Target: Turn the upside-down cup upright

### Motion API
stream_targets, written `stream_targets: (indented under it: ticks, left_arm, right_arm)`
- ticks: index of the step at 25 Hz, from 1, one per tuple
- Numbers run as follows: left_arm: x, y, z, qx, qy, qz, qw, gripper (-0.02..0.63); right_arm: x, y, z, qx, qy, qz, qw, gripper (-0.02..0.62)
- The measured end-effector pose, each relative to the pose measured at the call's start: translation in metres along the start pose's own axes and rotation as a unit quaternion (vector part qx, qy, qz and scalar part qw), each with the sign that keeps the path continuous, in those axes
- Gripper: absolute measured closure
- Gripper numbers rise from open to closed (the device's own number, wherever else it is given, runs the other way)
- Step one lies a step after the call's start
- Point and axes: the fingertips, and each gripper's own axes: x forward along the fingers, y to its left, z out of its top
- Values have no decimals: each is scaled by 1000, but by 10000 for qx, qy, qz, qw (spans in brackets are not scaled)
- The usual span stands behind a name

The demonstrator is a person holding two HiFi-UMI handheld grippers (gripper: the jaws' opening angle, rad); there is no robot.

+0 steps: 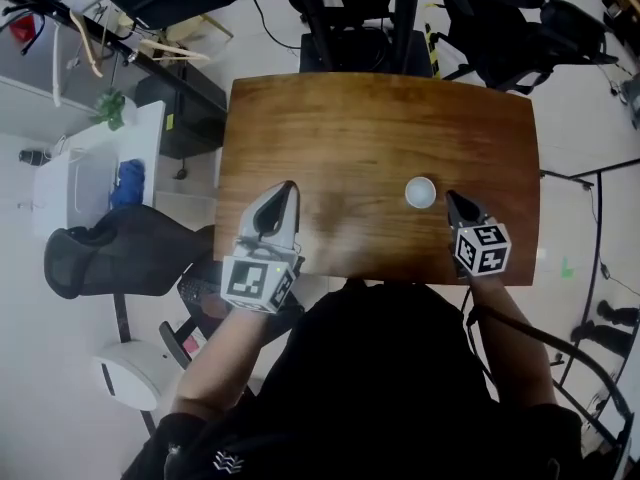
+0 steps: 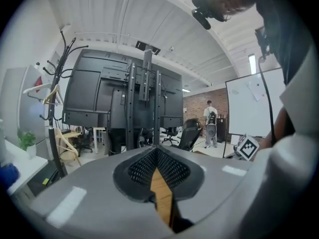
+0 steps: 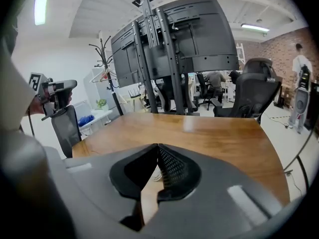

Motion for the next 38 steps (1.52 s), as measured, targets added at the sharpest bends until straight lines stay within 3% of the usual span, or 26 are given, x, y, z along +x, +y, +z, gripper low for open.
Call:
stream_targets:
  ticks: [4,9,13,17,24,30,34,38]
  left_arm:
    - [33,-7,-16,62,170,18,9998,606]
    - [61,-21,-26,-160,161,74,9997,606]
    - [64,-33,-33,-235,423,-414,9980,606]
    - [63,-28,-39,-247,518,-280,9980,606]
    - [57,-28,-38,-134,604,-365,9974,606]
    - [52,-16,-40,-138,694,-320,9970,606]
    - [48,-14,-44,-200,709,-355,9967,606]
    - [46,-15,-45,-239,658,-399,9967,606]
  right_arm:
    - [16,-6,-7,-7,94,-1,10000,589]
    - [25,0,-5,-125,25,88,9999,588]
    - [25,-1,-19,37,301,289,9991,555]
    - [33,0,-27,320,459,412,9976,511]
    - [48,12,-35,451,675,509,9954,503]
    - [54,13,-43,458,795,343,9952,519]
    - [48,8,-39,213,714,26,9972,574]
    - [33,-9,-33,51,647,-316,9974,577]
